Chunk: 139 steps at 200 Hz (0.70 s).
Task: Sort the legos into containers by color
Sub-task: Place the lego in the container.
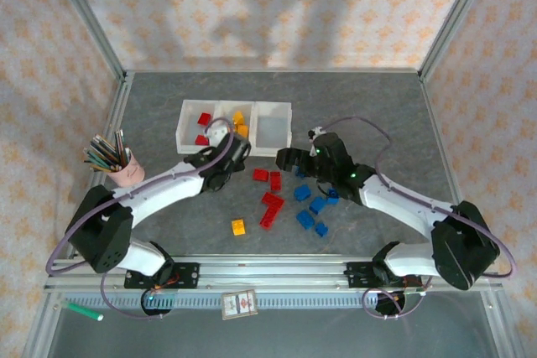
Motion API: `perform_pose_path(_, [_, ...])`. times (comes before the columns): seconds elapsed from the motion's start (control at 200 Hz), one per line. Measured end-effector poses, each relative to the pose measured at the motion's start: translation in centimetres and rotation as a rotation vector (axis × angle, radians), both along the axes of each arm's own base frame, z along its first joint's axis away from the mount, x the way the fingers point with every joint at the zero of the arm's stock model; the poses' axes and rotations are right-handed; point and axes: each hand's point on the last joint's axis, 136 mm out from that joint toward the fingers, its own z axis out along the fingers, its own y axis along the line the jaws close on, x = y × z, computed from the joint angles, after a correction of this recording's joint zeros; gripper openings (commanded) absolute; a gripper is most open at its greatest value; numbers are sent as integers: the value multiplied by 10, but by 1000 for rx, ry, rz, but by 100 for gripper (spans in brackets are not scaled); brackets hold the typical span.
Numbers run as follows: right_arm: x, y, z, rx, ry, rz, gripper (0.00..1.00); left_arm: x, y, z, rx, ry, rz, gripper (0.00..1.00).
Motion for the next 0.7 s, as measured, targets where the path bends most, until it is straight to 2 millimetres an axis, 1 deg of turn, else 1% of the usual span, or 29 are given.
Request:
perform_pose_path(0.095, [8,1,-2,-6,8,-9,100,33,-3,19,17,-36,5,32])
perform_pose_path(0.165, [12,2,-1,-7,9,-14,100,55,-5,24,38,-44,5,32])
perform_pose_path(0.235, [17,4,0,-6,8,-18,100,74,-6,21,61,-37,6,31])
perform_pose_path(0.33, [20,5,2,-5,7,-20,100,95,-3,7,95,-11,13,31])
perform_pose_path(0.4, [21,6,2,-5,7,-19,100,106,2,-5,118,14,21,32])
perform_pose_path(0.46, [22,6,1,-8,7,-18,100,113,6,-13,135,32,23,41])
perform_pose_path(0.515, [23,7,1,-9,8,-18,100,118,8,-19,149,45,18,46])
perform_pose_path(0.616, [25,9,4,-8,3,-13,100,124,9,-22,166,60,8,57])
perform_pose_path(0.696, [26,10,9,-5,-5,-10,100,126,7,-19,168,57,-2,59])
